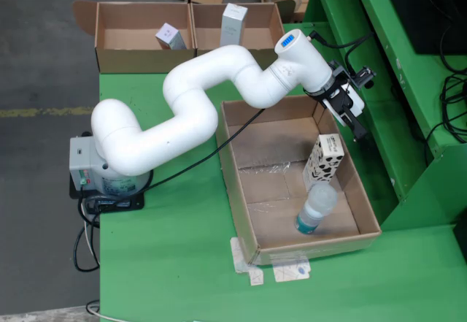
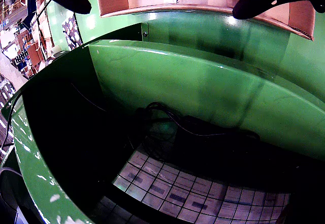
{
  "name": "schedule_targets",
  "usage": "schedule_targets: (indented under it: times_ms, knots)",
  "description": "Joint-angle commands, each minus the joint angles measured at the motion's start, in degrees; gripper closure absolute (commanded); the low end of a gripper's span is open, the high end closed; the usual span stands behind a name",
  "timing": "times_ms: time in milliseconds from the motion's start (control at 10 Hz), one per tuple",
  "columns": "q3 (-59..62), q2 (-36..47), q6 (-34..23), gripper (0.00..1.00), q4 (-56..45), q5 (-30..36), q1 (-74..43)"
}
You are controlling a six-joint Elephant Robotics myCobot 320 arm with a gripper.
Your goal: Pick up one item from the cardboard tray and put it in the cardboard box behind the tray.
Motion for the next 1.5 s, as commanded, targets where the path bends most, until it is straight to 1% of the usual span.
schedule_targets:
  times_ms: [0, 200, 900, 1400]
  knots:
    - [1.49, 1.56, -0.01, 0.0, 0.68, -0.59, -0.18]
    - [1.49, 1.16, -0.01, 0.0, 0.68, -0.59, -0.35]
    - [1.49, -5.63, 0.0, 0.0, 0.68, -0.58, 0.06]
    - [1.49, -6.06, -0.09, 0.0, 0.68, -0.59, -0.29]
